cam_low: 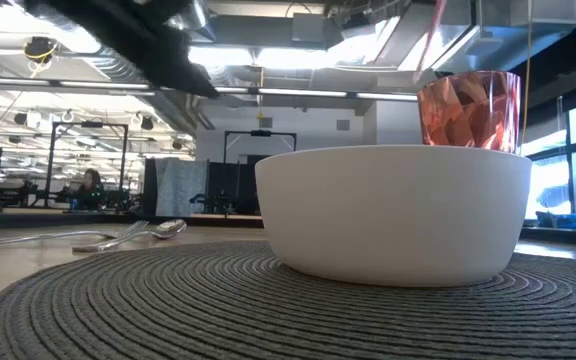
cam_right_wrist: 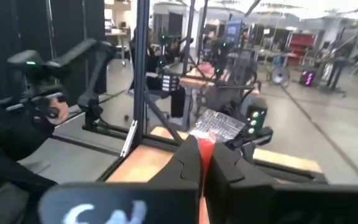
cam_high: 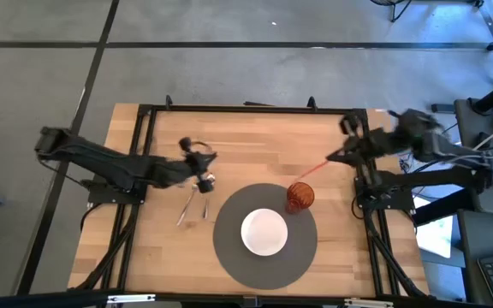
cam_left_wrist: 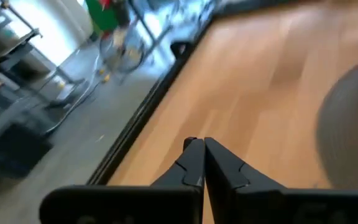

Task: Pick & Place Utensil
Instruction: Put the straw into the glass on the table mat

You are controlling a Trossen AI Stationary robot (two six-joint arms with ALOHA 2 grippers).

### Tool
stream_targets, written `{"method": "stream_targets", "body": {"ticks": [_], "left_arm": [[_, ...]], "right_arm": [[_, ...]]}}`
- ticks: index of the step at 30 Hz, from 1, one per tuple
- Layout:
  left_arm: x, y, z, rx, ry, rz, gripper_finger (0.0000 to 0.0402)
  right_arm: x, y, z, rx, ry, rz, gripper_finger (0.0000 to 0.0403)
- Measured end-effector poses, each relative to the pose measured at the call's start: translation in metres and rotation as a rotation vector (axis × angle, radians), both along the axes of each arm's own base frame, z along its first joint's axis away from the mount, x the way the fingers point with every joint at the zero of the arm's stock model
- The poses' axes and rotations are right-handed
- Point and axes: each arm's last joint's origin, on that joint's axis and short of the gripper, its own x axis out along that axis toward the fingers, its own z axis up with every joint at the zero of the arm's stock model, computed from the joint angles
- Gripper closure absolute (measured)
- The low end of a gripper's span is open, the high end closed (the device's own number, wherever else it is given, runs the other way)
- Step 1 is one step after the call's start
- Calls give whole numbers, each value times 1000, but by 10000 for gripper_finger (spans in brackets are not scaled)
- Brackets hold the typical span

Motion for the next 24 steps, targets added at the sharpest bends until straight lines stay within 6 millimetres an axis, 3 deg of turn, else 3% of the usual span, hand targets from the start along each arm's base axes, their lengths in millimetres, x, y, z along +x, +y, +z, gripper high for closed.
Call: {"method": "stream_targets", "body": {"ticks": [4, 8, 15, 24], "left_arm": [[-37, 5, -1, -68, -266, -71, 399], [-58, 7, -15, -108, -443, -134, 399], [-71, 16, -31, -28, -596, -88, 398], [-68, 18, -38, -52, -552, -131, 398]], "right_arm": [[-16, 12, 14, 12, -2, -6, 402], [-17, 17, 10, 37, 77, -35, 402], [14, 29, -6, 19, 225, -31, 403], [58, 45, -36, -64, 380, -38, 403]]}}
